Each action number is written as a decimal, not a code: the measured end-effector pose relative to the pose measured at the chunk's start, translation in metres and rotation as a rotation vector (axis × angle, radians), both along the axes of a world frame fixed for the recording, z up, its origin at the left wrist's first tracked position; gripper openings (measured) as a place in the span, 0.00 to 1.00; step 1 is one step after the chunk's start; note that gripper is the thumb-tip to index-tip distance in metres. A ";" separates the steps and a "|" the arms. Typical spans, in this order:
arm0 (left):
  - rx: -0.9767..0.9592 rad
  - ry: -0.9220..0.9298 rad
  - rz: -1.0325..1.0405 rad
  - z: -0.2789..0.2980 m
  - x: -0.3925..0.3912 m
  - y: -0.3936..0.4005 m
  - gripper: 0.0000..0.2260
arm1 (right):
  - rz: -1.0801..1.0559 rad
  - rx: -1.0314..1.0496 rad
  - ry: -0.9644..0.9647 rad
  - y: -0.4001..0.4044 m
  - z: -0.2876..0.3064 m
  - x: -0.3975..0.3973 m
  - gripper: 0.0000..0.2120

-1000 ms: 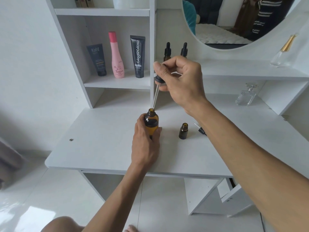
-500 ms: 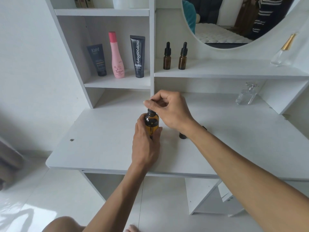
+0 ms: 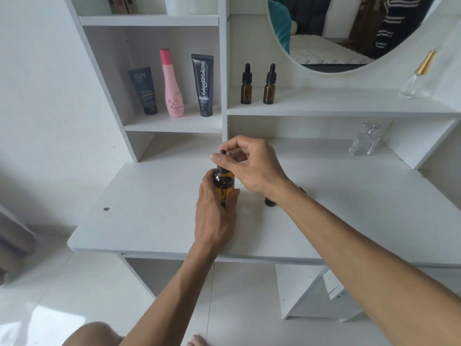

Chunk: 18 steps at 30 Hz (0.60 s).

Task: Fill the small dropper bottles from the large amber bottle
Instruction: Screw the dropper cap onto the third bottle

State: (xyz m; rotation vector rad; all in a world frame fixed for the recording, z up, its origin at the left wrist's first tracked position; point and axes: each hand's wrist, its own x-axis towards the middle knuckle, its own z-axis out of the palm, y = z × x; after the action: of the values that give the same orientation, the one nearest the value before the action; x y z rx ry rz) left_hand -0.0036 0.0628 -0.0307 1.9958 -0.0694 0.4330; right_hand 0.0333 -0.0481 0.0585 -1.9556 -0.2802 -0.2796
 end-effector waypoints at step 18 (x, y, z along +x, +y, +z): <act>0.218 -0.436 0.090 0.009 -0.023 -0.043 0.23 | -0.428 -0.190 0.069 -0.119 -0.031 -0.024 0.10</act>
State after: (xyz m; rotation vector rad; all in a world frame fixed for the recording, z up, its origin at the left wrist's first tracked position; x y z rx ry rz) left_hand -0.0265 0.0193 -0.0221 2.0889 -0.3109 0.9486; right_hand 0.0088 -0.1672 0.0278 -2.1982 0.1686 -0.4745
